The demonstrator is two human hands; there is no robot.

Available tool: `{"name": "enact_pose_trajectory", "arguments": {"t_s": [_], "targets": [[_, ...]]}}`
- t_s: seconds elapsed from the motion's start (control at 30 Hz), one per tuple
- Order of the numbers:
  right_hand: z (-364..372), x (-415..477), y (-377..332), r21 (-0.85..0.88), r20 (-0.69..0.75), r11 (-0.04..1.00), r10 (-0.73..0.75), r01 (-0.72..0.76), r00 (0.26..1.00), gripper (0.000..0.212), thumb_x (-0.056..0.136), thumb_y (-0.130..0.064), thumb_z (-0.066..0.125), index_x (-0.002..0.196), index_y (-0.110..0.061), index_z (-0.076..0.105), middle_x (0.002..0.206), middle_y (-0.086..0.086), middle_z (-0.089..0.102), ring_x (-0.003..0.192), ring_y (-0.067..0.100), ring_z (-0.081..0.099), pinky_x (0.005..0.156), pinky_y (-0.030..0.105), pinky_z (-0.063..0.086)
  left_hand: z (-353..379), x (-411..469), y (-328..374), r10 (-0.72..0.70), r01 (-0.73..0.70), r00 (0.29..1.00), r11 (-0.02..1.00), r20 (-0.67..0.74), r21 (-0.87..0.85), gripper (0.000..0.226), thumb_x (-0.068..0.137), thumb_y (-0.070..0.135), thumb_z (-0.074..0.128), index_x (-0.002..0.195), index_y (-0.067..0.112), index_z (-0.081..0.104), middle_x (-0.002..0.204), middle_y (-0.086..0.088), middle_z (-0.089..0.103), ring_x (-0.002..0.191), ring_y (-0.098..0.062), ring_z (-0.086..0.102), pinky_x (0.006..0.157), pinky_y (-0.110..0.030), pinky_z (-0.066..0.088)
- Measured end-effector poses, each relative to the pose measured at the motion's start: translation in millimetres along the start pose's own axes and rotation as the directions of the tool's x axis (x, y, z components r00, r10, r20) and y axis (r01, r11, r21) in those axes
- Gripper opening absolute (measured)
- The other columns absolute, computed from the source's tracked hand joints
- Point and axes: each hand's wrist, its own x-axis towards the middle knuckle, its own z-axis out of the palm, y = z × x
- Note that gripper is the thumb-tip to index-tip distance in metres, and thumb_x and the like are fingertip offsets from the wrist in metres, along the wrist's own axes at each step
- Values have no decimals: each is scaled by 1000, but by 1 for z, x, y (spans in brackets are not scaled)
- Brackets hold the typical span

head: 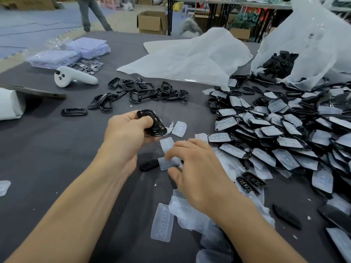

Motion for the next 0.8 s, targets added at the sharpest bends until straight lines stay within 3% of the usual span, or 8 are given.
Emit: {"name": "enact_pose_trajectory", "arguments": {"t_s": [0.07,0.17,0.27,0.4,0.57,0.7,0.8], "targets": [[1,2,-2,-13,-15,1000,0,0,1000,13,86,-14,70,90,-26,71,96,-14,64,108,14,43,108,24,27,1,0,-2,5,-5,1000,1000,11,16,24,97,-4,60,81,9,73,72,-4,77,63,-14,74,55,-24,59],[3,4,-8,1,-54,1000,6,-6,999,24,79,-1,70,73,-24,65,84,-10,65,98,14,47,109,28,32,3,-1,-5,6,-6,1000,1000,13,21,23,97,-4,60,82,8,73,72,-4,77,63,-15,74,55,-25,59],[2,2,-11,188,-126,980,93,-68,988,16,90,-11,67,80,-23,64,84,-9,62,93,10,50,87,22,38,4,0,-6,8,-8,1000,1000,7,22,24,97,-4,60,82,9,73,73,-5,77,64,-16,75,54,-24,58],[-7,0,-10,525,-233,838,310,-150,922,14,100,-22,58,88,-30,57,78,-15,65,74,8,56,66,24,45,3,-1,-4,11,-11,1000,1000,11,6,23,97,-4,59,83,8,73,73,-6,78,63,-16,75,54,-24,59],[-17,0,-3,704,-232,696,411,-139,882,19,96,-17,66,83,-28,58,64,-12,63,57,6,55,56,27,46,9,-7,-6,29,-31,996,999,89,26,25,97,-5,59,83,9,75,73,-6,77,64,-16,74,57,-25,60],[-20,1,5,756,-202,633,471,-169,859,28,87,-9,73,95,-35,67,77,-10,72,62,4,64,59,20,50,15,-19,-7,21,-44,970,995,244,88,28,95,-5,61,82,13,78,76,-7,77,63,-16,73,54,-22,57],[-22,3,8,816,-174,557,491,-154,854,32,83,0,76,93,-31,75,77,-4,74,65,7,66,62,23,57,18,-25,-7,4,-47,947,991,320,128,27,96,-5,61,86,13,79,72,-1,75,59,-13,70,50,-19,53]]}}
